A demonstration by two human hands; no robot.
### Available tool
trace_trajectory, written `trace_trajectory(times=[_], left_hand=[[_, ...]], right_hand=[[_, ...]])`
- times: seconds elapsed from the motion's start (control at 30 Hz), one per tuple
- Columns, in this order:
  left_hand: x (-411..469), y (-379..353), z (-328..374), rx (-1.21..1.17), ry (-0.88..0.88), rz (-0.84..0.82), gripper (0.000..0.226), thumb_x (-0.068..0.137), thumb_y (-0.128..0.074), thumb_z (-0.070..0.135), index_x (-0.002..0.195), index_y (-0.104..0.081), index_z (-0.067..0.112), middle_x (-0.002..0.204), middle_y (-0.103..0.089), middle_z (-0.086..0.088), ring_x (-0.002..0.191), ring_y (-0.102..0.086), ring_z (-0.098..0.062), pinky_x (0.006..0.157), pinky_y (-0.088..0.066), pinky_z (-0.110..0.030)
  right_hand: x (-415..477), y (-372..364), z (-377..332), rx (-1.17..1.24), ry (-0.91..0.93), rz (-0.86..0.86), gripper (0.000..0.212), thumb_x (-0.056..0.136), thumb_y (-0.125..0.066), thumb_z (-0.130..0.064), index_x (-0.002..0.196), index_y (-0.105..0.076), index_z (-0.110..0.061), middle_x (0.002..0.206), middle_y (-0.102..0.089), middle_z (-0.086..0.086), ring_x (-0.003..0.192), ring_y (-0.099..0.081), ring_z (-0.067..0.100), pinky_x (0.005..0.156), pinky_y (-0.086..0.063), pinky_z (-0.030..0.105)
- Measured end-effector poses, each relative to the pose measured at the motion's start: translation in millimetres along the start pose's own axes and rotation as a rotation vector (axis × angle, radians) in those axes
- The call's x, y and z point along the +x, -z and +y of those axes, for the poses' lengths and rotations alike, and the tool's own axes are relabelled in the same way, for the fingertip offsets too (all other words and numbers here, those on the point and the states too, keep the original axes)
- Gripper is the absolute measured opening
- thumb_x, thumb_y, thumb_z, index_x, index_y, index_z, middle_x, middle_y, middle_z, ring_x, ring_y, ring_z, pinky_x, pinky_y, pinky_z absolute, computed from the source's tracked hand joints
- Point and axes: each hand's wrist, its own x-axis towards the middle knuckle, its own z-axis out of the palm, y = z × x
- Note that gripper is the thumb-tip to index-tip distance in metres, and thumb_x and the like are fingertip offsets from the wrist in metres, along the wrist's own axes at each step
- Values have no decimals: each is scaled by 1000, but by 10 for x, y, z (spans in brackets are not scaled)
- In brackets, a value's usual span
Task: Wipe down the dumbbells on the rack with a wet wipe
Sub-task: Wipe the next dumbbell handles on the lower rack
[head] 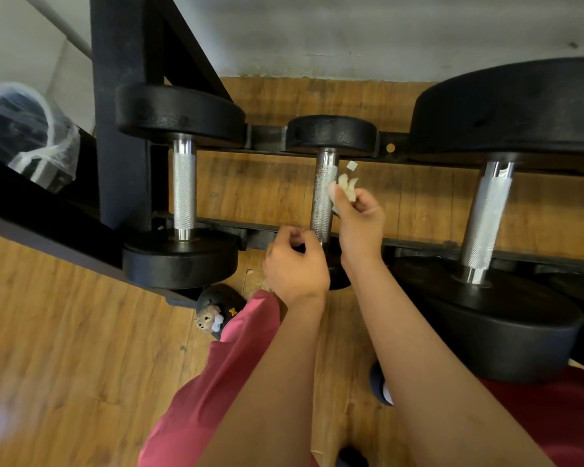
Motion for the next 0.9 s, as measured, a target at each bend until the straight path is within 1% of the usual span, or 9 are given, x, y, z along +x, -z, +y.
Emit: trace_trajectory(times=[0.13, 0.2, 0.27, 0.37, 0.47, 0.6, 0.8, 0.83, 0.9], left_hand=[[3, -5, -12, 3, -5, 0, 23, 78, -42, 45, 75, -59, 30, 72, -62, 12, 76, -62, -18, 72, -52, -42], [0, -3, -15, 1, -1, 3, 22, 78, -43, 44, 75, -59, 30, 71, -61, 12, 76, -62, -18, 72, -52, -42], [0, -4, -19, -1, 1, 5, 22, 79, -44, 43, 75, -60, 28, 70, -60, 13, 75, -61, -19, 71, -52, -42], [5, -4, -10, -4, 11, 4, 22, 79, -44, 42, 75, -59, 28, 70, -60, 13, 76, -61, -19, 71, -52, -43], [-1, 4, -3, -4, 15, -5, 20, 79, -44, 42, 74, -58, 29, 71, -61, 12, 77, -61, -19, 72, -52, -42], [-6, 3, 0, -15, 20, -8, 20, 77, -43, 43, 74, -57, 29, 74, -64, 9, 78, -61, -21, 73, -51, -43], [-15, 14, 24, -17, 34, -15, 18, 76, -43, 43, 72, -56, 31, 73, -63, 11, 79, -61, -20, 73, -51, -40], [-14, 15, 24, -15, 39, -16, 19, 76, -43, 43, 73, -56, 31, 74, -64, 11, 79, -61, -21, 73, -50, -40], [-8, 14, 24, -14, 41, -15, 19, 75, -43, 44, 73, -57, 31, 77, -65, 9, 81, -61, -22, 73, -50, -39]], right_hand=[[-13, 1, -12, -55, -31, -93, 10, 87, -71, -16, 96, -68, -16, 94, -71, -4, 87, -66, 4, 75, -52, 16], [-19, 14, -32, -70, 8, -40, 3, 88, -70, -14, 89, -68, -13, 86, -70, -4, 81, -64, 4, 74, -52, 18], [-13, 86, -80, -36, 36, 57, 8, 88, -68, -11, 81, -67, -13, 81, -67, -2, 78, -61, 7, 74, -52, 22], [-8, 216, -155, -83, 111, 106, 6, 88, -68, -11, 90, -64, -14, 89, -68, -4, 83, -65, 8, 76, -55, 28], [-19, 242, -136, -174, 123, 93, 19, 87, -69, -8, 97, -53, -14, 94, -65, -7, 83, -66, 1, 67, -57, 23], [-11, 210, -53, -318, 119, 37, 25, 85, -71, -9, 83, -51, -24, 95, -64, -1, 92, -64, 15, 81, -56, 36], [-64, 169, -55, -350, 95, -91, 4, 90, -66, -13, 90, -61, -13, 87, -64, -1, 85, -61, 13, 74, -47, 23], [-92, 161, -55, -342, 96, -113, 5, 91, -65, -16, 89, -62, -13, 85, -63, -2, 81, -60, 9, 72, -46, 20], [-153, 155, -31, -279, 92, -128, 20, 95, -61, -25, 85, -61, -7, 77, -60, 0, 74, -55, 4, 69, -44, 16]])
